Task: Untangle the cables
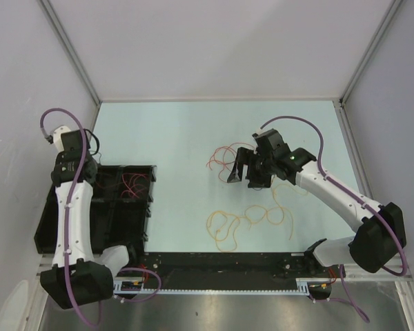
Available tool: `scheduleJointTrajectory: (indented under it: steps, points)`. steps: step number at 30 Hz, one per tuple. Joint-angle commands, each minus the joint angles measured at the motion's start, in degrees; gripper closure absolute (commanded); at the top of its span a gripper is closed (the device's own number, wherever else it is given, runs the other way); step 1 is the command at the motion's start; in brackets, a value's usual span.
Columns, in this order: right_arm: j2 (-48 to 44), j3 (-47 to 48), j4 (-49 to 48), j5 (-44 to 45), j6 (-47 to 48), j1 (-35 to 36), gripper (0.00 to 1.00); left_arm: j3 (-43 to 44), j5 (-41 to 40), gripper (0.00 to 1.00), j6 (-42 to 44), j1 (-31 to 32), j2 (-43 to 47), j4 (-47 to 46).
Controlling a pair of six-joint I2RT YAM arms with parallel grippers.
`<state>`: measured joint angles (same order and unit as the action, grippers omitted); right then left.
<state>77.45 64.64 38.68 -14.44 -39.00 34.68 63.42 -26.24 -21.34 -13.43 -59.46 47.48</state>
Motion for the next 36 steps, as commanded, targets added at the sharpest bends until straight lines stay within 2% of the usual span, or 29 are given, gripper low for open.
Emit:
scheduleJointTrajectory:
  steps: [1, 14, 29, 36]
  points:
    - [-1.51, 0.13, -0.88, 0.2, 0.86, 0.3, 0.14, -0.4, 0.4, 1.0, 0.6, -0.72, -1.35, -4.41]
    - [-2.65, 0.22, 0.26, -0.68, 4.99, -1.62, 0.14, 1.97, 2.33, 1.0, -1.33, -5.64, -5.66, -7.84]
    - [-0.81, 0.31, 0.26, -2.09, 5.08, -1.89, 0.14, 0.92, 0.14, 1.0, -0.54, -6.43, -9.35, -11.54]
    - [-0.28, 0.31, -0.18, -2.09, 5.08, -2.07, 0.14, -2.77, 3.56, 1.0, -1.68, -6.52, -8.74, -13.21]
